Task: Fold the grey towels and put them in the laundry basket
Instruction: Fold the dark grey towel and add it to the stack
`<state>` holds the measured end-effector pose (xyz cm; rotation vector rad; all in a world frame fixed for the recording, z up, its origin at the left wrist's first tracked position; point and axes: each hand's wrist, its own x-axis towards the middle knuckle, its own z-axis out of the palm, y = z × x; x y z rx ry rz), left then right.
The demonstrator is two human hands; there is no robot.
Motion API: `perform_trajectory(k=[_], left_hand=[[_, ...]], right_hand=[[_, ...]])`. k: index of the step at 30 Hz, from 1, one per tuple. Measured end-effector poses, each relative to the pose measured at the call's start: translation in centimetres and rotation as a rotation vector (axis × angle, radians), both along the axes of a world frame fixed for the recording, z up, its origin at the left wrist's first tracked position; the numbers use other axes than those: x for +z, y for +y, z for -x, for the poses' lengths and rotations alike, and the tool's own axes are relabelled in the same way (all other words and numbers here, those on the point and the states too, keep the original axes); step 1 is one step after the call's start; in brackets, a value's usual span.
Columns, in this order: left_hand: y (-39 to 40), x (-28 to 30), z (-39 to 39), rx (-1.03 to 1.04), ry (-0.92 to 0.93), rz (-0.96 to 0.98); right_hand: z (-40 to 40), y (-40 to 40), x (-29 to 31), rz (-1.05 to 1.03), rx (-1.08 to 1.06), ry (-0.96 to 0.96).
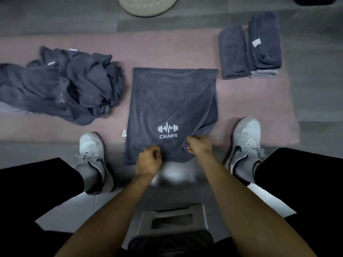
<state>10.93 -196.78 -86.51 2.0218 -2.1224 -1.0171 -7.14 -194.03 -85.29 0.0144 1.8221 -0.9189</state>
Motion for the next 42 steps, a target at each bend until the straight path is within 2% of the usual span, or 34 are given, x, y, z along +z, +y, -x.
perform_trajectory(k=[3,5,7,13,23,30,35,39,42], left_hand=[[-0.9,-0.6,-3.4,0.280,0.007,-0.017],[-1.5,-1.3,-5.6,0.412,0.013,-0.037],[-2.0,-2.1,-7.2,0.507,0.019,-0.073],[-3.0,-3.5,-8.0,0.598,0.057,-0.129],[-3.2,-4.5,-9.7,0.767,0.106,-0.279],[-3.5,-4.4,-8.8,0.674,0.149,-0.345],[-4.1,-6.4,-8.8,0.693,0.226,-0.308],[-5.7,-1.3,-6.0,0.666,0.279,-0.287],[-7.8,3.0,-3.0,0.633,0.461,-0.261]], right_hand=[[-1.7,-1.2,-3.3,-0.066,0.061,0.107],[-2.6,-1.7,-5.3,-0.102,0.077,0.088],[-3.6,-2.3,-4.2,-0.113,0.091,0.092],[-3.9,-2.5,-3.3,-0.189,0.260,0.207],[-4.5,-1.7,-4.5,-0.243,0.388,0.249],[-4.0,-1.9,-4.2,-0.238,0.452,0.317],[-3.6,-0.7,-1.4,-0.198,0.565,0.548],[-2.2,0.6,2.7,-0.042,0.461,0.748],[0.0,0.5,5.7,0.087,0.361,0.775]])
